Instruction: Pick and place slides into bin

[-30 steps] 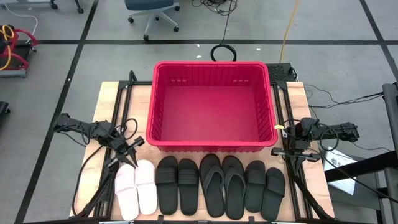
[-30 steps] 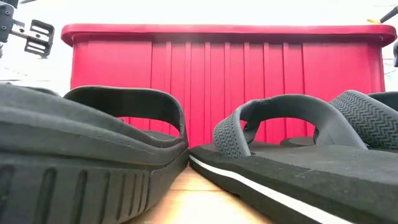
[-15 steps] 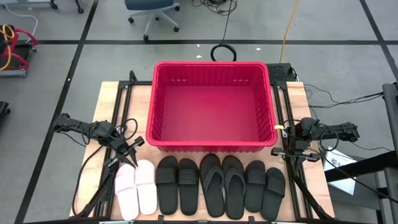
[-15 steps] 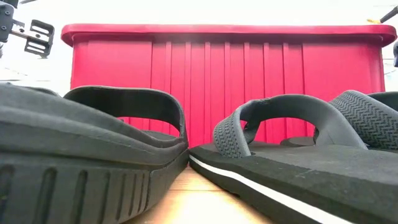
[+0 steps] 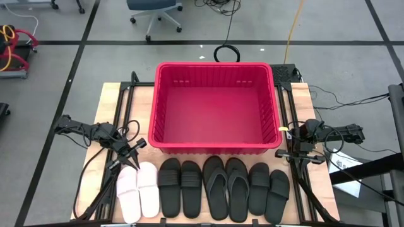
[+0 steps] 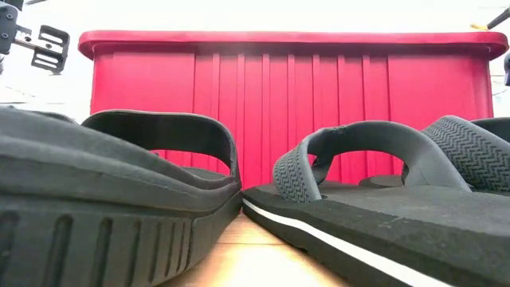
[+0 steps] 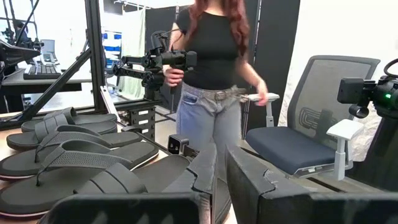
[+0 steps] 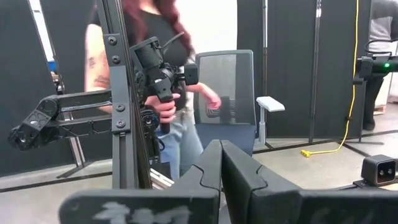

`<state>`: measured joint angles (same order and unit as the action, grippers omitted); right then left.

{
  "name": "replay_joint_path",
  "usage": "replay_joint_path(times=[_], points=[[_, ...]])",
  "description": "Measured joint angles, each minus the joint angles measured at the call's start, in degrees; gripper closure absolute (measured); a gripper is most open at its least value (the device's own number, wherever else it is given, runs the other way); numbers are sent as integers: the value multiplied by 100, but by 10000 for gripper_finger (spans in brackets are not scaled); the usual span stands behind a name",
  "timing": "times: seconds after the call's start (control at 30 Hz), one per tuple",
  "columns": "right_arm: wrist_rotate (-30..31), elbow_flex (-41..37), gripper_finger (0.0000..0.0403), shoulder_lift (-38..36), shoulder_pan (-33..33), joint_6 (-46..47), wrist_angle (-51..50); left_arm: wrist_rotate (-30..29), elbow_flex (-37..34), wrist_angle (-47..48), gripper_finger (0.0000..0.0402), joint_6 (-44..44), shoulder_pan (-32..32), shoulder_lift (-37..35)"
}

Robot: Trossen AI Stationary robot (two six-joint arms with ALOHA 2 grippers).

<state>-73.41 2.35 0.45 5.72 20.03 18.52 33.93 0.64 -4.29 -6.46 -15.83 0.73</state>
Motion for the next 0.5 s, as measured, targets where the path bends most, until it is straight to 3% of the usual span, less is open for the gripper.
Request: replay_joint_path(times=[0.13,0.23,0.37,0.5], points=[[333,0,403,0,0,-416,20,-1,0,1,366,1,1,0],[1244,-2,403,0,12,-579,50,-2,0,2,366,0,0,0],[2947,-4,403,-2,-6,-802,144,0,0,1,366,2,2,1],[3634,-4,403,-3,-3,-983,484,0,0,-7,366,0,2,0]])
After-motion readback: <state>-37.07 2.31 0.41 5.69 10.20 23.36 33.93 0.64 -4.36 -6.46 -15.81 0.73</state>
